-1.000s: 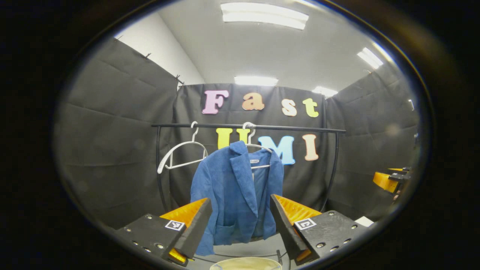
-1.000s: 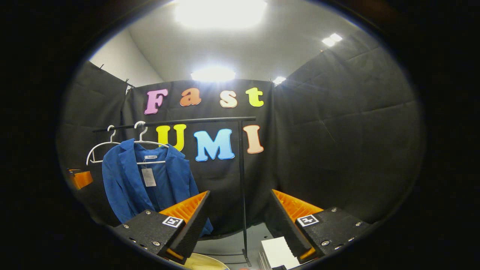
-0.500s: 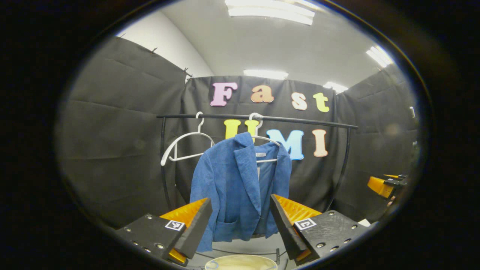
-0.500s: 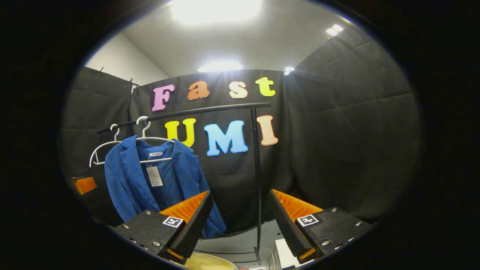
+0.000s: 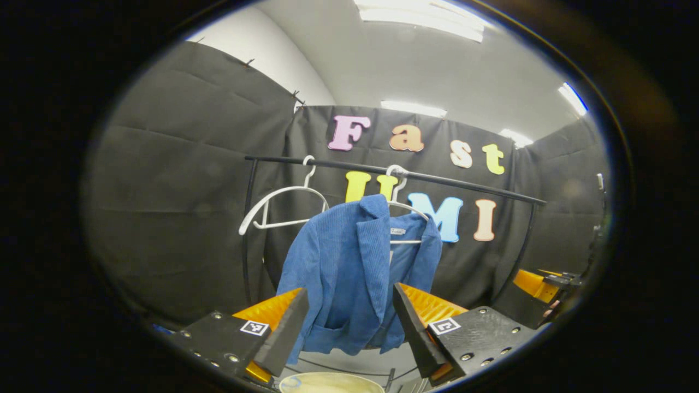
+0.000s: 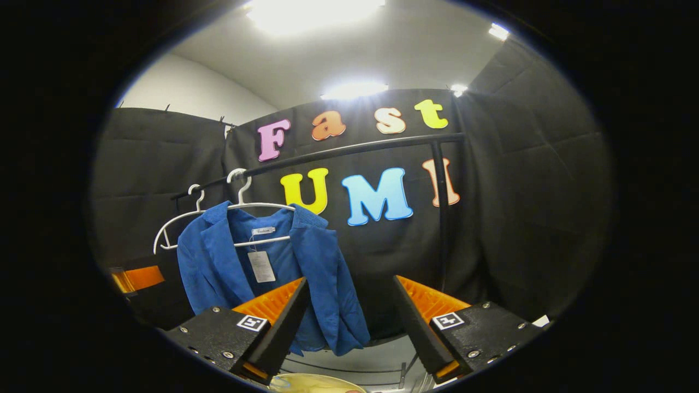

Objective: Grasp the clothes on the hanger with both hands and then place them into the laundry hamper below.

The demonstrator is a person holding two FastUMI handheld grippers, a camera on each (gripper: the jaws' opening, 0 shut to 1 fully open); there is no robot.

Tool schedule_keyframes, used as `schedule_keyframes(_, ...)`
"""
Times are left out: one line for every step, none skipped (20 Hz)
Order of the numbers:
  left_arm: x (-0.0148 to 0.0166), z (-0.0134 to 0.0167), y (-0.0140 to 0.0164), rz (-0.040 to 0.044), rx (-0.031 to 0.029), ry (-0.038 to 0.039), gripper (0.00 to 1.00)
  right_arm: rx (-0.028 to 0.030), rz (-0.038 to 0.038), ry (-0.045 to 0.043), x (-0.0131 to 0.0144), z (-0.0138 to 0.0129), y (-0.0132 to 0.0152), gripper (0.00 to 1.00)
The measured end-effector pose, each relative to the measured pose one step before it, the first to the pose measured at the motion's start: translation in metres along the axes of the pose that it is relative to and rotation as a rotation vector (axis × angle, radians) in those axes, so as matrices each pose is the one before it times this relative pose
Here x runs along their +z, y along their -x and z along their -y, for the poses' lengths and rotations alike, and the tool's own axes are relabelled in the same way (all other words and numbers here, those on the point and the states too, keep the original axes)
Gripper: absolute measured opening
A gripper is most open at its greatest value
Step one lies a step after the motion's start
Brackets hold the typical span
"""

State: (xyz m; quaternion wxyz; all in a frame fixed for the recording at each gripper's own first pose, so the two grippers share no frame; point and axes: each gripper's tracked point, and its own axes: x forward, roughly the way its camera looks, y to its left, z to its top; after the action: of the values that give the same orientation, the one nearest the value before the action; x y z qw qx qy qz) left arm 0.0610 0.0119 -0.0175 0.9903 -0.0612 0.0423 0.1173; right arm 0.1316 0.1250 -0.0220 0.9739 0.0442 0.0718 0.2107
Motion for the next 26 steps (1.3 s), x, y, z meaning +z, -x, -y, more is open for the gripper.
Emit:
schedule_keyframes(0.00289,0.00288,-0.00624,0.00314,0.00427,-0.00483,0.9,0.02328,-0.00343,0.00184,-0.00094,-0.00595,-0.00931,0.94)
schedule_keyframes(0.00308,0.00321,-0.00572,0.00212,0.00348,-0.00476,0.91,0.02182,-0.00553,0.00072,-0.00069,-0.00519,-0.00963,0.94)
schedule_keyframes(0.00101,0.00283,-0.00506,-0.00046,0.00522,-0.00326,0.91,0.02205,-0.00792,-0.0028,-0.00119,-0.00429,-0.00854,0.94)
schedule_keyframes(0.0019,0.00199,-0.00561,0.00035,0.00625,0.00048,0.9,0.02126,-0.0073,-0.00692,-0.0009,-0.00443,-0.00905,0.94)
schedule_keyframes(0.00115,0.00288,-0.00621,-0.00082,0.00205,0.00464,0.9,0.01911,-0.00583,-0.00861,-0.00076,-0.00377,-0.01004,0.94)
schedule_keyframes(-0.00012,0.0039,-0.0053,-0.00575,-0.0014,0.00594,0.9,0.01831,-0.00597,-0.00781,-0.00118,-0.00309,-0.00982,0.93)
schedule_keyframes(-0.00142,0.00363,-0.00953,-0.01341,0.00099,0.00623,0.9,0.0157,-0.00761,-0.00499,-0.00175,-0.0029,-0.00945,0.93)
schedule_keyframes(-0.00322,0.00122,-0.00598,-0.01271,0.00416,0.00414,0.9,0.01344,-0.00645,-0.00402,-0.00146,-0.00146,-0.00998,0.93)
schedule_keyframes(-0.0034,0.00269,-0.00849,-0.01236,0.00429,0.00499,0.89,0.01273,-0.00638,-0.00364,-0.00244,-0.00232,-0.00921,0.93)
schedule_keyframes(-0.00101,0.002,-0.00659,-0.00561,0.00347,0.00343,0.89,0.01401,-0.00837,-0.00279,-0.00224,-0.00211,-0.00991,0.93)
schedule_keyframes(-0.00109,0.00282,-0.00727,-0.0034,0.00429,0.00052,0.89,0.01355,-0.00982,-0.00179,-0.00362,-0.00235,-0.01005,0.93)
schedule_keyframes(-0.00144,0.00245,-0.00876,-0.00616,0.0097,-0.00201,0.89,0.01418,-0.01106,0.00134,-0.0037,-0.00199,-0.0099,0.92)
schedule_keyframes(-0.0014,0.00249,-0.00683,-0.00684,0.00414,-0.00062,0.9,0.01175,-0.01239,0.00297,-0.004,-0.00173,-0.0097,0.94)
schedule_keyframes(-0.00048,0.00322,-0.00798,-0.00563,0.00464,0.0012,0.9,0.01096,-0.0131,0.00346,-0.00351,-0.00152,-0.00975,0.95)
schedule_keyframes(-0.00012,0.00334,-0.00761,-0.00186,0.00341,0.00098,0.9,0.00475,-0.00968,0.0028,-0.00382,-0.00054,-0.00877,0.95)
schedule_keyframes(-0.00037,0.00268,-0.00859,-0.00023,0.00688,-0.00191,0.9,0.00262,-0.00379,0.00161,-0.00126,0.00051,-0.00798,0.95)
schedule_keyframes(0.00013,0.00184,-0.00738,0.00156,0.00862,-0.00385,0.89,0.00521,-0.00065,-0.00006,-0.00197,-0.00078,-0.00887,0.95)
schedule_keyframes(0.00046,0.0001,-0.00718,-0.00157,0.01084,-0.00166,0.89,0.00274,-0.0023,-0.00114,-0.00154,0.00038,-0.00761,0.92)
schedule_keyframes(-0.00219,-0.00027,-0.00418,-0.00227,0.01079,0.00379,0.89,0.0004,-0.0024,-0.0025,-0.00173,0.00065,-0.00668,0.92)
schedule_keyframes(-0.00065,0.00289,-0.00573,-0.0027,0.00335,0.00731,0.89,-0.00007,-0.00027,-0.00617,0.0003,0.00101,-0.00646,0.95)
schedule_keyframes(-0.00249,0.00558,-0.00674,-0.00173,0.0042,0.00485,0.89,0.00237,0.00128,-0.00803,0.00007,0.0003,-0.00588,0.95)
schedule_keyframes(-0.00031,0.00309,-0.00616,0.00183,0.00579,-0.00145,0.9,0.00237,0.00253,-0.00706,0.00135,-0.00009,-0.00515,0.92)
schedule_keyframes(0.00005,0.00171,-0.00597,0.00402,0.00759,-0.00804,0.9,0.00128,0.00052,-0.00601,0.00083,0.0003,-0.00437,0.92)
schedule_keyframes(0.00177,0.00225,-0.00496,0.0067,0.00788,-0.01074,0.9,0.00368,0.0057,-0.00487,0.00183,-0.00062,-0.00376,0.91)
schedule_keyframes(0.00338,0.00034,-0.00419,0.0123,0.01988,-0.01179,0.91,0.00072,0.0107,-0.00143,0.00257,-0.00059,-0.00204,0.95)
schedule_keyframes(0.00342,-0.00277,-0.00547,0.0107,0.03254,-0.00634,0.91,-0.00165,0.01029,0.00233,0.00146,-0.00041,-0.0032,0.95)
